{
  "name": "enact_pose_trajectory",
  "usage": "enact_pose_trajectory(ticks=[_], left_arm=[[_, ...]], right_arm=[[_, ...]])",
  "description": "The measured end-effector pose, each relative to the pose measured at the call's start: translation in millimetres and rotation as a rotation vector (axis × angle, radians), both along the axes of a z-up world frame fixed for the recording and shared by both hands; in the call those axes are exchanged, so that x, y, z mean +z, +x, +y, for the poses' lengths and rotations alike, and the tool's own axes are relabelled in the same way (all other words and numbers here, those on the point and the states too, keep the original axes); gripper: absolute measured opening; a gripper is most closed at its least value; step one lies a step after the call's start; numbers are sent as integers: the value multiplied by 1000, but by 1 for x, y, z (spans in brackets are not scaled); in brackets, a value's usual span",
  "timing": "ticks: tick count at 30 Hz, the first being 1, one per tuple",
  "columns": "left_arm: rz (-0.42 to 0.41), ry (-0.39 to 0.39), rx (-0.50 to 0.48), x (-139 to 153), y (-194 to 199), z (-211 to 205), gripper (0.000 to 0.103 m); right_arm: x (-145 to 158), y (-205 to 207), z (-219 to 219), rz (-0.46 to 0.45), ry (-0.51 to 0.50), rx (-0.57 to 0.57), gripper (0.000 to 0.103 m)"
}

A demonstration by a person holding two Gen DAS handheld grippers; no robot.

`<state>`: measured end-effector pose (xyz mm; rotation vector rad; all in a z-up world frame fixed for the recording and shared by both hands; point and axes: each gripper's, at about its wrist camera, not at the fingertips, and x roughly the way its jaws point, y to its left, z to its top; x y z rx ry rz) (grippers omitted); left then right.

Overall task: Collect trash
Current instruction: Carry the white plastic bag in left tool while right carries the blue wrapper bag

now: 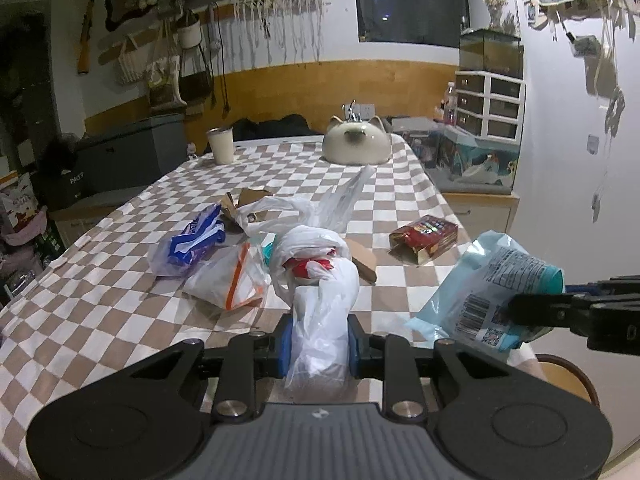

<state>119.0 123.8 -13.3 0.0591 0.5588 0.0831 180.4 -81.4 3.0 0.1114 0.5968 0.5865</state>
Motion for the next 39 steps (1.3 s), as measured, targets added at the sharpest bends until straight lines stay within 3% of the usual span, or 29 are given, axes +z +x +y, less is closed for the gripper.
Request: enact_pose_trajectory(ticks=[10, 18, 27, 39], left_arm=[[-67, -50, 19, 14, -37, -13, 28], [-110, -70, -21, 24, -55, -39, 28], [-121, -65, -138, 24, -47, -101, 28], [-60, -73, -265, -1, -26, -180, 28]], right_arm=[[14, -40, -22, -64, -9, -24, 28], [23, -65, -53, -106, -20, -79, 28], [20, -72, -106, -118, -30, -196, 28], [-4, -76, -183, -86, -51, -351, 28]])
